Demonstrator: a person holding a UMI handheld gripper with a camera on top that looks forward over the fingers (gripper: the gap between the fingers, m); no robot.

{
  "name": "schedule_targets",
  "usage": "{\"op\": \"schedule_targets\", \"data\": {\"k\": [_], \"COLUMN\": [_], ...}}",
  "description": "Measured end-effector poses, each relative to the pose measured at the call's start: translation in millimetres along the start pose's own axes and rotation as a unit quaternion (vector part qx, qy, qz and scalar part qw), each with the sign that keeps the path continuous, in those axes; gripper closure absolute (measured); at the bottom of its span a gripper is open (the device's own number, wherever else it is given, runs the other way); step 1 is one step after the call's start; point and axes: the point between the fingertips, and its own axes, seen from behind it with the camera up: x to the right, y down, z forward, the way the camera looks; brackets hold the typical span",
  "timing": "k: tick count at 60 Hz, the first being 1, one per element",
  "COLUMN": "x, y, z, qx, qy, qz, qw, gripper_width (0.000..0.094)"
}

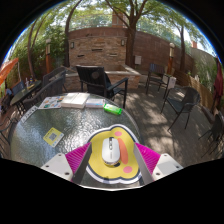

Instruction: Arrange mouse

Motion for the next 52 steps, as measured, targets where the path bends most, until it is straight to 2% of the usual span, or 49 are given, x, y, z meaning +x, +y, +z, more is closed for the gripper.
{"op": "schedule_targets", "data": {"k": [11, 25, 35, 52], "x": [-12, -22, -29, -37], "y": [-15, 18, 34, 51], "z": [-93, -194, -233, -251], "qx": [0.041, 0.046, 0.051, 0.049], "qy": [0.01, 0.029, 0.031, 0.021], "qz": [-0.013, -0.017, -0.019, -0.018], "qw": [0.999, 0.998, 0.998, 0.998], "gripper_width": [0.0083, 0.0084, 0.0082, 0.0079]}}
